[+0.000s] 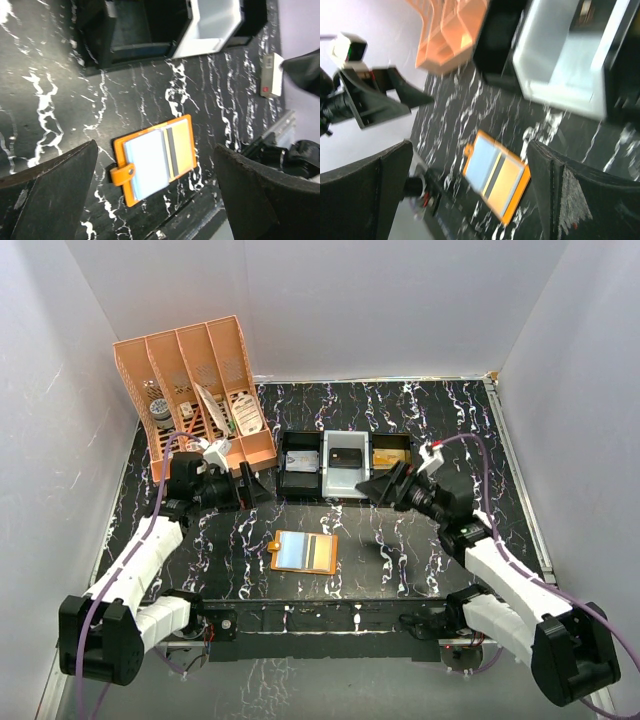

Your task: Take the credit cards out of the card holder

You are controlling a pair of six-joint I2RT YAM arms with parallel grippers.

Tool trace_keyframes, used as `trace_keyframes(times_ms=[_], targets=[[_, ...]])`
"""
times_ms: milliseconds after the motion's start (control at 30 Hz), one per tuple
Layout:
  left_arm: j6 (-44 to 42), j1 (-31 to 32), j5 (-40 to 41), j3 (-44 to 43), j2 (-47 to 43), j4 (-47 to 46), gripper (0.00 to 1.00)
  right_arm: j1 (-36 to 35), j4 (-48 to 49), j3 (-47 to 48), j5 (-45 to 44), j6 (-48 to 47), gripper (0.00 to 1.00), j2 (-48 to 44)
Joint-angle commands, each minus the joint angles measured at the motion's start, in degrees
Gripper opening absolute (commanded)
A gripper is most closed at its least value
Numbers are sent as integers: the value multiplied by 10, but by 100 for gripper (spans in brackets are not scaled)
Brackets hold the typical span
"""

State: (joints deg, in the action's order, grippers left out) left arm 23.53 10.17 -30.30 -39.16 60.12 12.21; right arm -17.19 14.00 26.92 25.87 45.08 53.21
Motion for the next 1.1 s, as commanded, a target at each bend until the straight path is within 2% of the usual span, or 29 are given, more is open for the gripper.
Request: trace_keyframes(times_ms=[0,200,333,467,667,933,1067], targets=[[47,-3,-115,40,-25,-93,99,-67,13,-49,-14,99,98,-31],[41,-2,-144,37,-18,-92,98,-161,-68,-34,-84,85,98,0],[64,0,-170,52,-2,-111,97,-211,-60,-15,-136,100,98,45],[53,29,-165,40,25,-85,94,-249,-71,17,-183,126,98,112],[40,60,-149,30,52,-60,94,-311,-34,29,-213,217,97,195],[89,97,-152,39,63,-100,94,-323,17,19,-205,250,65,240],[127,122,-116,53,69,-141,93,-323,9,35,-203,241,52,248]])
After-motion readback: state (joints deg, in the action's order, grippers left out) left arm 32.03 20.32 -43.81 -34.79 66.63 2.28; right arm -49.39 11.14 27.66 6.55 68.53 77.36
